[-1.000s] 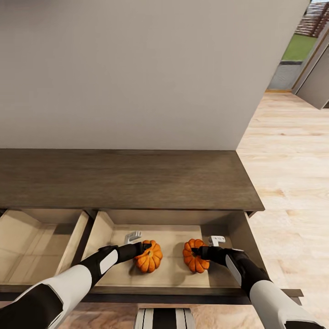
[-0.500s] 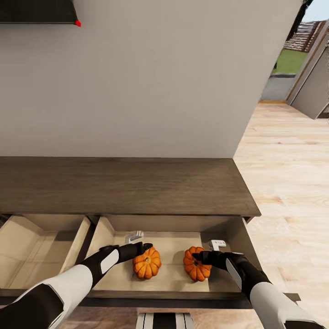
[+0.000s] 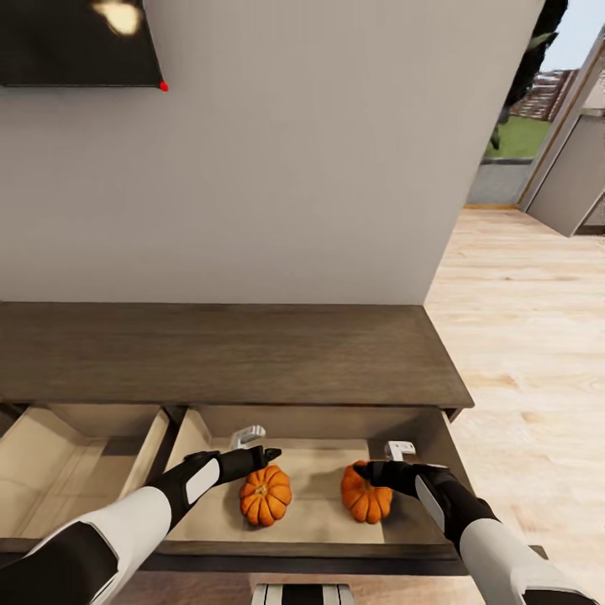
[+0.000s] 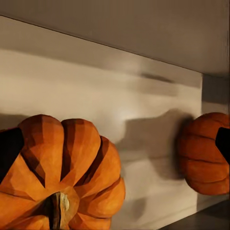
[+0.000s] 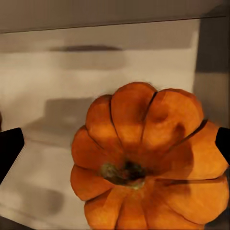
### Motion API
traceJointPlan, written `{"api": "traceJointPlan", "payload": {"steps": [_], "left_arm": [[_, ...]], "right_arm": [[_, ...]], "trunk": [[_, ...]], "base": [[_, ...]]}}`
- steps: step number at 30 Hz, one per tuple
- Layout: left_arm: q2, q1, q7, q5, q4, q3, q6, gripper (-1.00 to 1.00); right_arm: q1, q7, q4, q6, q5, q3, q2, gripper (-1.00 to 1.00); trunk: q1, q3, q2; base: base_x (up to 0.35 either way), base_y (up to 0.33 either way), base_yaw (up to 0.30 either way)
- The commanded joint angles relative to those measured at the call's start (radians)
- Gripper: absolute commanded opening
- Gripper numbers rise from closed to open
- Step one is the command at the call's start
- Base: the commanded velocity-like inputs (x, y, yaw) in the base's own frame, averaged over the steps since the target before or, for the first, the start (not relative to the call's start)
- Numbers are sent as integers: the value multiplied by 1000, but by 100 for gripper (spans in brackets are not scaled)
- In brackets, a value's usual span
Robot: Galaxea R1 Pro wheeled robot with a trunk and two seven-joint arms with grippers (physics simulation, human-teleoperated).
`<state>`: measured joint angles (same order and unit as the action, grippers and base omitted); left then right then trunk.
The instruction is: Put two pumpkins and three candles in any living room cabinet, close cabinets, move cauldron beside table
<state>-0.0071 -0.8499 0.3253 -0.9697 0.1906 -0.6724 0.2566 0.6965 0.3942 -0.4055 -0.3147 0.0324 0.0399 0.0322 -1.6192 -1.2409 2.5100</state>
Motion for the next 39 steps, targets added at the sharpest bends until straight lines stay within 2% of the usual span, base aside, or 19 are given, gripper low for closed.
{"api": "traceJointPlan", "payload": {"steps": [1, 11, 18, 23, 26, 29, 31, 34, 39], "left_arm": [[-1, 0, 0, 2, 0, -1, 1, 100], [-5, 0, 0, 5, -2, -1, 3, 100], [-4, 0, 0, 4, 3, -1, 2, 100], [-4, 0, 1, 4, 6, 0, 3, 100], [-4, -1, 3, 2, 14, 1, 5, 100], [0, -1, 5, 1, 39, 1, 7, 100], [6, -1, 7, 0, 78, 1, 40, 100], [23, -1, 7, 0, 137, -1, 104, 100], [38, -1, 8, 0, 162, -3, 124, 100]], "right_arm": [[0, 0, 0, 0, 0, 0, 0, 100], [0, 0, 0, 0, 0, 0, 0, 100], [0, 2, -8, 0, 0, 0, 4, 100], [0, 26, -97, -7, 0, -1, 6, 100], [0, 77, -145, -14, 1, -2, 6, 100], [0, 125, -163, -59, 1, -1, 8, 100], [0, 158, -192, -123, 1, 0, 8, 100], [-1, 175, -228, -156, 1, 0, 8, 100], [-2, 177, -243, -237, 1, 2, 20, 100]], "trunk": [[0, 4, 0], [5, 43, -3], [8, 70, -4], [10, 89, -5], [12, 101, -6], [13, 112, -7], [14, 120, -7], [15, 132, -8], [17, 151, -9]], "base": [[-88, 0, 0], [-264, 0, 0], [-36, 0, 0], [0, 0, 0], [0, 0, 0], [0, 0, 0], [0, 0, 0], [0, 0, 0], [0, 0, 0]]}}
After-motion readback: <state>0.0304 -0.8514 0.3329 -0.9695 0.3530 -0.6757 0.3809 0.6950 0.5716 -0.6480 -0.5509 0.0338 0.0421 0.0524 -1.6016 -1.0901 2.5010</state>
